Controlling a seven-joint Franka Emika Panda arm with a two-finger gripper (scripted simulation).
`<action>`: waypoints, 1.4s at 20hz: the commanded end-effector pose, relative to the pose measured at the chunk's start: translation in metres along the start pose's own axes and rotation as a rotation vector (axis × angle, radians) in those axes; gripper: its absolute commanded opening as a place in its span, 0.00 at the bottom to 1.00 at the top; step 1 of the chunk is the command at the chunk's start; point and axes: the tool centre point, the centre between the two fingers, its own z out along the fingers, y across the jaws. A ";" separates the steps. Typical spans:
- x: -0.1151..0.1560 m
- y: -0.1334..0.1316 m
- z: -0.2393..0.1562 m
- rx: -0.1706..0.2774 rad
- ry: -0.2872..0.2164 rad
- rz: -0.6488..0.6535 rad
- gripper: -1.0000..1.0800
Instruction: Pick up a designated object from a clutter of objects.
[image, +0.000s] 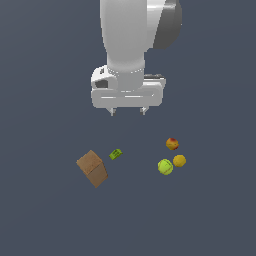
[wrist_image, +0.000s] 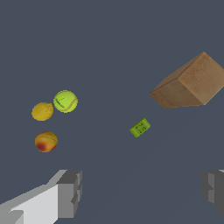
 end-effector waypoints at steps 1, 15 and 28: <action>0.003 -0.012 0.013 -0.008 -0.003 -0.033 0.96; -0.005 -0.143 0.149 -0.048 -0.013 -0.396 0.96; -0.042 -0.220 0.221 -0.028 -0.016 -0.609 0.96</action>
